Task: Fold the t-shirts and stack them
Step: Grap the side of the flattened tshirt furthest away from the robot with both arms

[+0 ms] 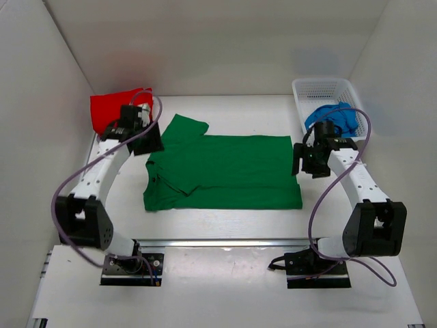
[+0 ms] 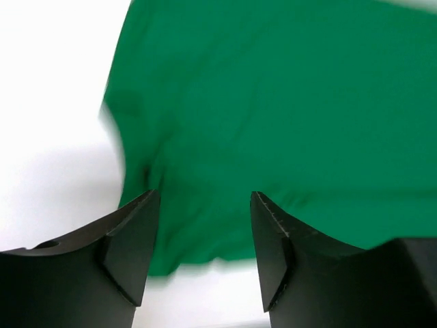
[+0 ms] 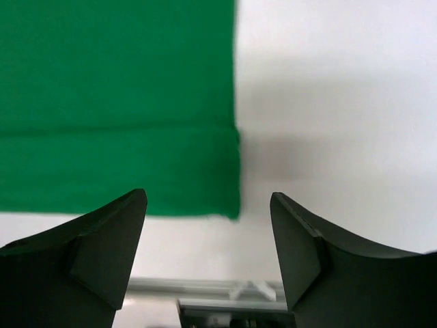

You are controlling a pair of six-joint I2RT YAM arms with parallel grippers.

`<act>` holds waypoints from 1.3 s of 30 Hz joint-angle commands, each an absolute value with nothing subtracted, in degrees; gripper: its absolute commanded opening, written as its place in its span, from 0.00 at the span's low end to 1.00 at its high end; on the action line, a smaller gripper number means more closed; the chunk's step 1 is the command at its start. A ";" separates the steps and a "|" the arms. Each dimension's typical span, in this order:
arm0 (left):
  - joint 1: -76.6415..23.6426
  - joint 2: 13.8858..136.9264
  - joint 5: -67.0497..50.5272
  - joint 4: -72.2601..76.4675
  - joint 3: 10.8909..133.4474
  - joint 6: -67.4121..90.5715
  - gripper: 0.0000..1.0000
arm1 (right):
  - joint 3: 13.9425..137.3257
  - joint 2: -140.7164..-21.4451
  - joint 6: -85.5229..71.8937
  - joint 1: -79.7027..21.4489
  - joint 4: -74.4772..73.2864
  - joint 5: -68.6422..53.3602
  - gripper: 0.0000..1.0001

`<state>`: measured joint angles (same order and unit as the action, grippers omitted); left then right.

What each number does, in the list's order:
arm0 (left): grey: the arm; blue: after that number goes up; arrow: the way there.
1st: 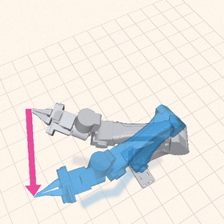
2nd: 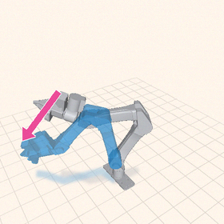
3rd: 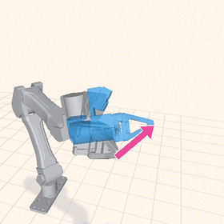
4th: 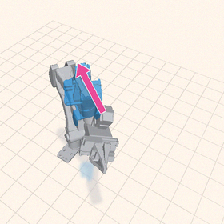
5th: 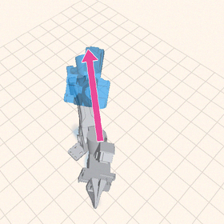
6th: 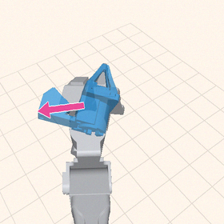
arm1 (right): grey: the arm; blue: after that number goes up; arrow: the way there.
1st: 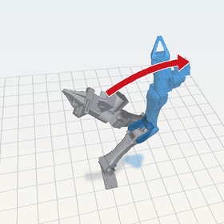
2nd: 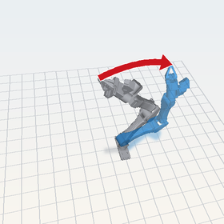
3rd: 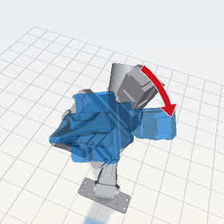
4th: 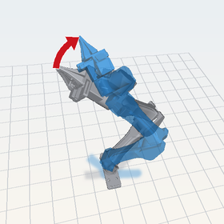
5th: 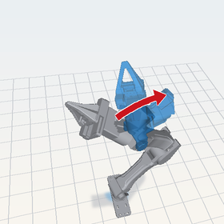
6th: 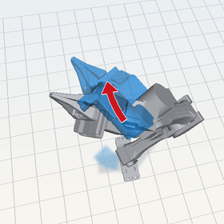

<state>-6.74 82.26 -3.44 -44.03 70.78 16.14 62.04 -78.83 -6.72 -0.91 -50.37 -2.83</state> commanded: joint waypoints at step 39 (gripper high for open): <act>-8.17 161.02 6.15 -47.20 162.60 16.70 0.63 | 76.82 -108.90 -22.67 -7.82 -12.13 14.50 0.70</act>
